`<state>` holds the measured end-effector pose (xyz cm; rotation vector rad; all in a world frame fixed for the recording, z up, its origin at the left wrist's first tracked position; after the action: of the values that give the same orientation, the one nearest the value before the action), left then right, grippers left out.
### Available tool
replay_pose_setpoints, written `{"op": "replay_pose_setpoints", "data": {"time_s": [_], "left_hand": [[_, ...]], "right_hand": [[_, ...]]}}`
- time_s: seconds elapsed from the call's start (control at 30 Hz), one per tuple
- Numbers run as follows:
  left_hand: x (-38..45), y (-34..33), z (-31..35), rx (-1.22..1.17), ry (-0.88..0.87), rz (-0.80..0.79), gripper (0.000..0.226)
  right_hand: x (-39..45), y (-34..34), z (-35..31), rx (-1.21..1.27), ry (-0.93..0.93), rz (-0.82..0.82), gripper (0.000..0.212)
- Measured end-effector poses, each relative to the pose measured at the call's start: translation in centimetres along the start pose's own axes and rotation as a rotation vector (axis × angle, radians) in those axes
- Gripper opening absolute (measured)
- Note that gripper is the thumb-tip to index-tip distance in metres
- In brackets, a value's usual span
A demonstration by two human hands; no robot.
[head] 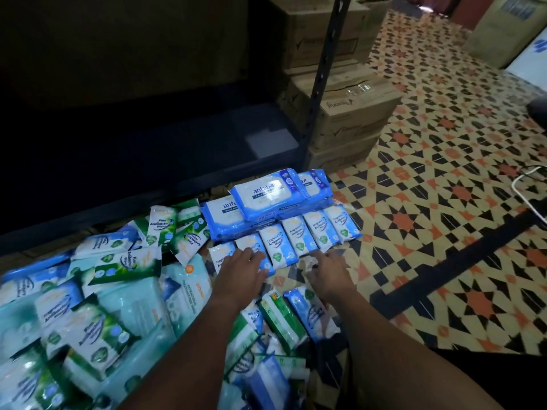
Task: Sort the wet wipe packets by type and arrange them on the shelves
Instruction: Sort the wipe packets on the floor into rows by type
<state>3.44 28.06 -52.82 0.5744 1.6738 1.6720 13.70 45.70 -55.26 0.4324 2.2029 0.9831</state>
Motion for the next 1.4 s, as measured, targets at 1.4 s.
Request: {"op": "replay_pose_setpoints", "data": {"time_s": [1.4], "left_hand": [[-7.3,1.0,-8.6,-1.164,0.662,0.136,0.043]], "right_hand": [[-6.9,-0.6,-1.5,1.108,-0.262,-0.032,0.038]]}}
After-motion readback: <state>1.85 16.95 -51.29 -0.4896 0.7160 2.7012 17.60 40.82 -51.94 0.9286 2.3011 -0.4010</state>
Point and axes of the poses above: each hand's wrist, its own x-axis towards the middle knuckle, its own y-axis out of the back of the hand, z = x × y, the point moved 10 cm from there along x, towards the middle knuckle, and after that the axes turned 14 degrees about x, right-handed, at the moved point
